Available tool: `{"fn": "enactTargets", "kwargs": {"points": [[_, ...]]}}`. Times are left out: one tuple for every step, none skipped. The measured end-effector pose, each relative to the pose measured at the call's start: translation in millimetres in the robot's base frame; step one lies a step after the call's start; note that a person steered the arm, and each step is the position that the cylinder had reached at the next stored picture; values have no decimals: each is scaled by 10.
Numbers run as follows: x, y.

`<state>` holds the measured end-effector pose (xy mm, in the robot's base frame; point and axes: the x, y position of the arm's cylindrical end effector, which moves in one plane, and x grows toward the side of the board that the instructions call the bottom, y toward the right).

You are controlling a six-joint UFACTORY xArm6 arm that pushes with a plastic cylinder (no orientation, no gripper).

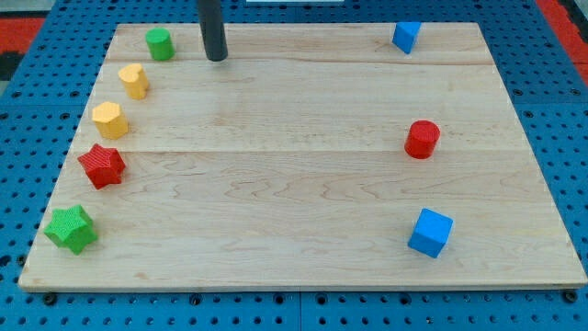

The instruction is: Move your arm closer to the top right

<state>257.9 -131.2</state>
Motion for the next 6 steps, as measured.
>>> {"fn": "enactTargets", "kwargs": {"points": [[-103, -551], [-55, -671], [188, -49], [846, 83], [749, 752], [421, 1605]]}}
